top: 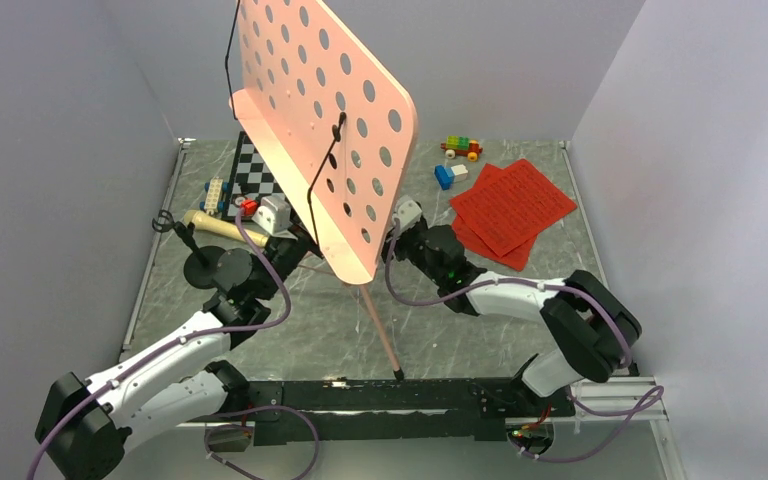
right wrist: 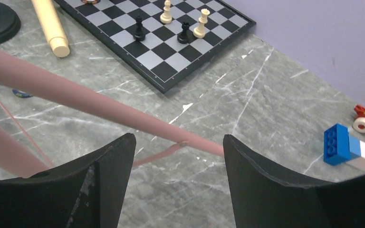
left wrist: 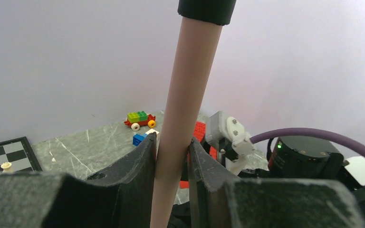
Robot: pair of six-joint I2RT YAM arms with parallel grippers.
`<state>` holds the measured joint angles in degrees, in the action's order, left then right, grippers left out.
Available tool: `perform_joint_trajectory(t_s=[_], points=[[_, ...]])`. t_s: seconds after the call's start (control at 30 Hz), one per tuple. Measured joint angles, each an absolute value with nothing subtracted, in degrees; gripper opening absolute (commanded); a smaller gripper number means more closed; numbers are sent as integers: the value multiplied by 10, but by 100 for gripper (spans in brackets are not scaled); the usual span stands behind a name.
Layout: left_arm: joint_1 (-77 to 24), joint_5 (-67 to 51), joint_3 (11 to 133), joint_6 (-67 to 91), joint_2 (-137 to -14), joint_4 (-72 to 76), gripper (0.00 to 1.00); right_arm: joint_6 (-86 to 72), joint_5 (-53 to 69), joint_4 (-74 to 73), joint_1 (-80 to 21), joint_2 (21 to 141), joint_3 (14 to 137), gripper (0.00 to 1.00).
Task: Pack up the instrument practice props
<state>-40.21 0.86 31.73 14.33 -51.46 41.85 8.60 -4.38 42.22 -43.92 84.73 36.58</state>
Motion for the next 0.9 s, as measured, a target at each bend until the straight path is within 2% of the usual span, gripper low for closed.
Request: perform_joint_trajectory(t_s=[0.2,0.27,0.3,0.43,0.63,0.9], points=[[-402,7,317,143,-511,413,0,114,-3,433,-440,907,411,65],[-402,7,316,143,-510,413,0,122,7,434,-442,923,424,60],[-402,7,316,143,-510,413,0,124,10,435,-443,928,428,56],[-401,11,313,143,-508,414,0,135,26,434,-449,949,445,25],[-397,25,312,141,-507,418,0,245,-3,444,-466,957,446,2],[-405,4,311,143,-509,421,0,289,-71,463,-490,905,380,0]])
